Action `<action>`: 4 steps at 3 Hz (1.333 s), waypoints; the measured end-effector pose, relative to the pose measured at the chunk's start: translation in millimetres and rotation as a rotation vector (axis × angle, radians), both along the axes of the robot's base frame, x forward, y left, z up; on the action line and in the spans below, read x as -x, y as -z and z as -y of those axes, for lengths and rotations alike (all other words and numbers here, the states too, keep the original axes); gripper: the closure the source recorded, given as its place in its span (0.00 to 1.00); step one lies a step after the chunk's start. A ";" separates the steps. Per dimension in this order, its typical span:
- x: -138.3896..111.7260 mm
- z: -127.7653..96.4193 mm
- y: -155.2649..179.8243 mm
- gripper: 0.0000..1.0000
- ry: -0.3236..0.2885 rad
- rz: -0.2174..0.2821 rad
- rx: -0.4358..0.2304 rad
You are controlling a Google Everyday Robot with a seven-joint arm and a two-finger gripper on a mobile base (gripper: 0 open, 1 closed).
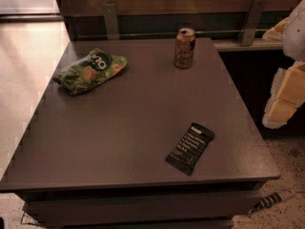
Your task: Pick green rice chip bag
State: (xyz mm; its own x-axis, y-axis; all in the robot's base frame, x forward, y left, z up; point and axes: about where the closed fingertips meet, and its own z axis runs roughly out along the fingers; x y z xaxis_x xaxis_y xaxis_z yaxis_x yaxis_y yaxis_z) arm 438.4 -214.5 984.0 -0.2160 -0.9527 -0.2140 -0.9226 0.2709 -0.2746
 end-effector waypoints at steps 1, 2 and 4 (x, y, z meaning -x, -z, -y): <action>0.0 0.0 -0.1 0.00 0.000 0.000 0.000; -37.0 -25.4 -7.7 0.00 -0.049 0.065 -0.027; -102.4 -125.5 -6.6 0.00 -0.278 0.133 -0.084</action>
Offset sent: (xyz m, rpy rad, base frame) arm 0.0627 0.0363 0.0094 0.0476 -0.0958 0.0638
